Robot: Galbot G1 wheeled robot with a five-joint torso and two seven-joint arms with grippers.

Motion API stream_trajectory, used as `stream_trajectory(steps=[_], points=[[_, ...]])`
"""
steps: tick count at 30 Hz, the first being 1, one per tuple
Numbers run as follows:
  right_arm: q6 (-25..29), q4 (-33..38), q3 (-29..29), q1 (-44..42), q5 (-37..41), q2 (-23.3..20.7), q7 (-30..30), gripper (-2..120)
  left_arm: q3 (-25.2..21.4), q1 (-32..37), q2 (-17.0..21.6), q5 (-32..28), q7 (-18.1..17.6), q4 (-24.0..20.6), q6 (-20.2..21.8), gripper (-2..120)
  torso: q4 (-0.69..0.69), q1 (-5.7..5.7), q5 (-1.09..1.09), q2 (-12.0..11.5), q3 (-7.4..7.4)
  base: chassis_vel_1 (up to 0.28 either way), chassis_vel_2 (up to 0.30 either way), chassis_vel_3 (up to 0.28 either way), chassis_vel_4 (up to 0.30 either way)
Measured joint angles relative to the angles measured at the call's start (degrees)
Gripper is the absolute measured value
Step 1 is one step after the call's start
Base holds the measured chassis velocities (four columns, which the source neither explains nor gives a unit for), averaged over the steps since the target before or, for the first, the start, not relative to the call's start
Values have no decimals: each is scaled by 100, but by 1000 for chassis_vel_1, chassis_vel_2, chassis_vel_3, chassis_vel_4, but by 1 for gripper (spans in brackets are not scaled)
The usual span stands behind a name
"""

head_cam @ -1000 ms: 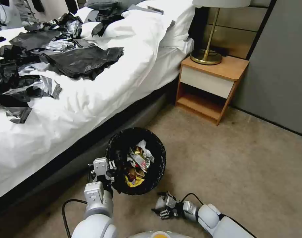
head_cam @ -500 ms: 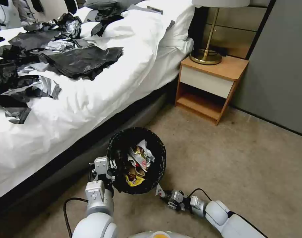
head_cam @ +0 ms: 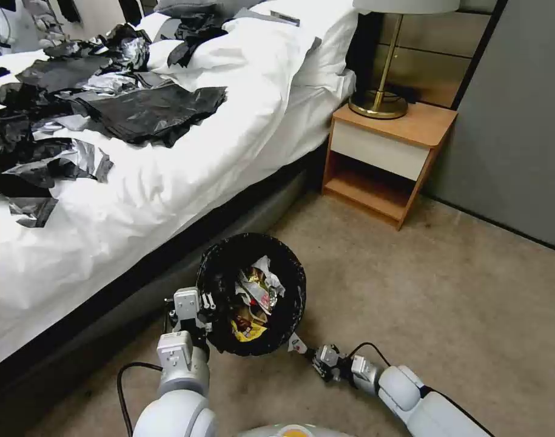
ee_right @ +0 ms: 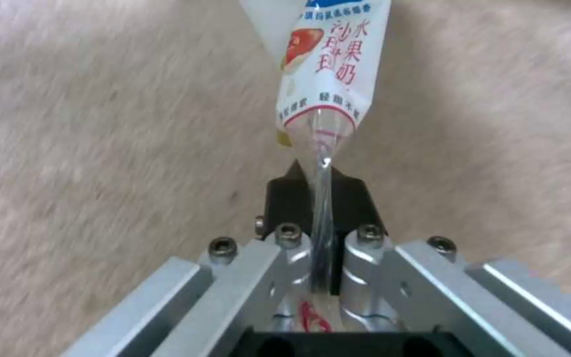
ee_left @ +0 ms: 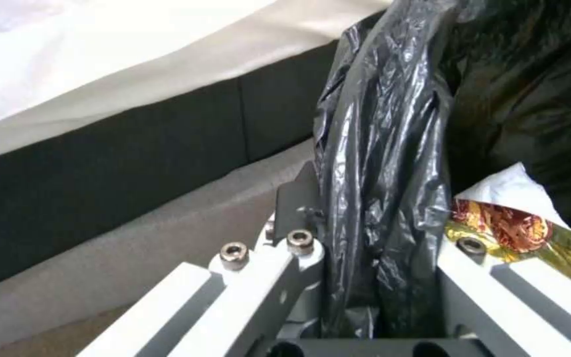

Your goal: Pick up the trash bin, then pick up the garbage from the floor and place it into the trash bin.

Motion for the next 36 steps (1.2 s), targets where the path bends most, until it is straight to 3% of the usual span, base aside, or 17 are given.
stream_trajectory(steps=[9, 16, 22, 24, 26, 31, 33, 36], points=[[132, 541, 745, -492, 137, -128, -45, 0, -11, -29, 77, -55, 1, 19, 0, 1, -1, 0, 0, 0, 0, 0, 0, 0, 0], [234, 1240, 1516, -970, 724, -192, 151, 0, -47, -36, 160, -119, 2, -19, 2, 1, -1, 0, 1, 0, 0, 0, 0, 0, 0], [270, 2096, 2171, -1138, 1284, -1, 304, 0, -24, -19, 169, -120, 2, -20, 3, 1, 0, 0, 2, 0, 0, 0, 0, 0, 0], [260, 2891, 2358, -1216, 1653, -9, 410, 0, 2, 1, 170, -108, 2, -18, 3, 1, -1, 0, -1, 0, 0, 0, 0, 0, 0], [163, 3695, 2381, -1256, 2040, -57, 569, 0, 16, 8, 172, -95, 2, 7, 2, 1, 0, 0, -2, 0, 0, 0, 0, 0, 0], [-110, 4718, 2162, -1231, 2367, -151, 1080, 0, 56, 11, 184, -48, -2, 49, 2, 1, 0, 0, -1, 0, 0, 0, 0, 0, 0], [-360, 5445, 1790, -1227, 2642, -262, 1524, 0, 115, 25, 176, 12, 1, 66, 5, 1, 0, 0, -2, 0, 0, 0, 0, 0, 0], [-544, 5889, 1424, -1265, 2734, -410, 1712, 0, 152, 60, 158, 44, -2, 66, 7, 1, -1, -1, 0, 0, -1, 0, 0, 0, 0]])
